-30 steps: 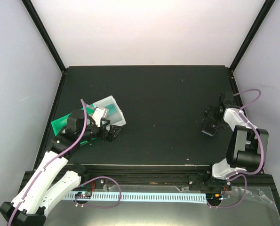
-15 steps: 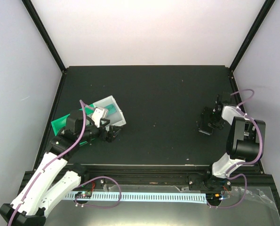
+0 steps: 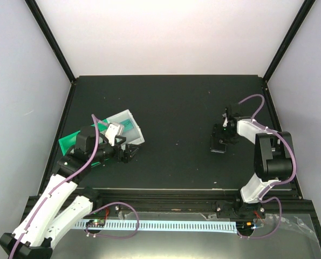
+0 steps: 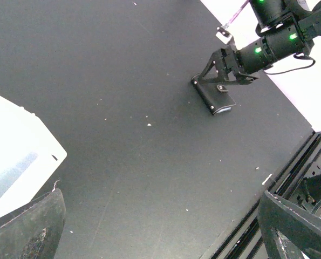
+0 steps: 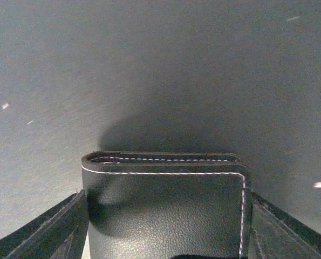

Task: Take the credit cards out of the card holder

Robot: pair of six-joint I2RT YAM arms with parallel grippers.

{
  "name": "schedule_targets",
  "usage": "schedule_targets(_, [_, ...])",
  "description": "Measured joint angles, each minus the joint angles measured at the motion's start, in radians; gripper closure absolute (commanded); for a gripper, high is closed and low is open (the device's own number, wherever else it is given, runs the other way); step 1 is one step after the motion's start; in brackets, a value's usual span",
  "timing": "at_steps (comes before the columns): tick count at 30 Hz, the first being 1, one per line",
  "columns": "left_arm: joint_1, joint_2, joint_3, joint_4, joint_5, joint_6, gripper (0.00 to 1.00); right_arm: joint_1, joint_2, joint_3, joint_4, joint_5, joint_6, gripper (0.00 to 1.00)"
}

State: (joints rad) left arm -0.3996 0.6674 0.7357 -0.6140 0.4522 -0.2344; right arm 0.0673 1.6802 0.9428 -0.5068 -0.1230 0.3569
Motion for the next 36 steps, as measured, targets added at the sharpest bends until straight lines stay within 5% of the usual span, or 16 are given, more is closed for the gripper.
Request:
schedule_targets(19, [0.000,0.000,0.000,0.000,-0.005,0.000,0.01,0.477,-0.010,-0.003,-0.006,0.051,0.107,0.31])
schedule_targets(29, [0.000,-0.007,0.000,0.000,-0.011,0.000,0.01,0.620,-0.060,0.010,-0.085,0.115,0.161,0.22])
schedule_targets(36, [0.000,-0.006,0.000,0.000,-0.011,0.000,0.01,0.625,-0.208,0.011,-0.156,0.172,0.169,0.50])
